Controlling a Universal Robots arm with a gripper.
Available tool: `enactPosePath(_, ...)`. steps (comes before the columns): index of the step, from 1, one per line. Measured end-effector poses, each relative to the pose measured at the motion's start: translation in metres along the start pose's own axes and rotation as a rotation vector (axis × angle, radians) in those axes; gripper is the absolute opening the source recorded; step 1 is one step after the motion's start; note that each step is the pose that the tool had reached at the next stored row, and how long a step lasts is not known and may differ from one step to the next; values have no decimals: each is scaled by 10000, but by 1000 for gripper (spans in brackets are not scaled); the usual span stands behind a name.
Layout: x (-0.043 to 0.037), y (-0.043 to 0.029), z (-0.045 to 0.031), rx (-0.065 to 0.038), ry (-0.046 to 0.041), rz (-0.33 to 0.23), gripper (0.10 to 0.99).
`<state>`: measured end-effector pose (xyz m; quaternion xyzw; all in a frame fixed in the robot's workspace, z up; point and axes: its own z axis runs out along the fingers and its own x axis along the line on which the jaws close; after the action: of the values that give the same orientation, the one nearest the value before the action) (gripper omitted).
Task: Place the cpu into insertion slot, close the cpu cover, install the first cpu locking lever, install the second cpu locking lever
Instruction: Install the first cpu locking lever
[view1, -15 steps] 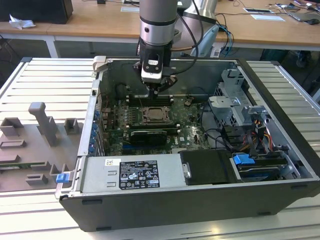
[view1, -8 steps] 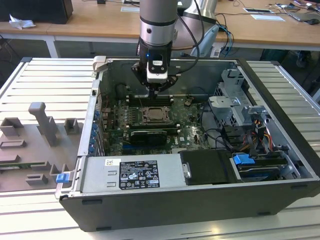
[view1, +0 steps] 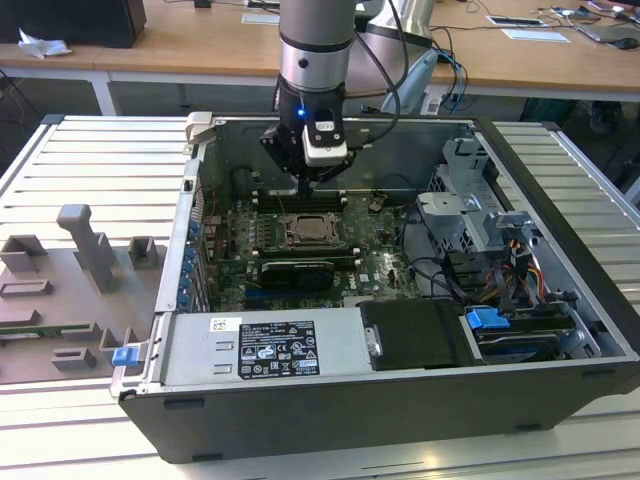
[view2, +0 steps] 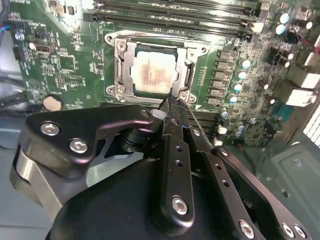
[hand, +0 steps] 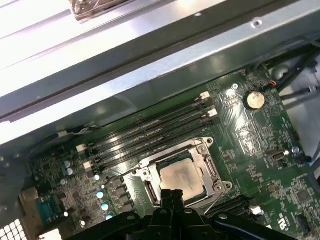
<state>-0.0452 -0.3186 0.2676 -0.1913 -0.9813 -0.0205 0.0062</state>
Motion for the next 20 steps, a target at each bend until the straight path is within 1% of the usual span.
enactPosePath(5, 0, 0, 0, 14, 26, -683, 106)
enactPosePath(9, 0, 0, 1, 31, 58, -1541, 106)
enactPosePath(11, 0, 0, 1, 37, 70, -1867, 106)
enactPosePath(15, 0, 0, 1, 45, 85, -2257, 106)
enactPosePath(17, 0, 0, 1, 53, 101, -2671, 106)
enactPosePath(20, 0, 0, 1, 59, 113, -3002, 106)
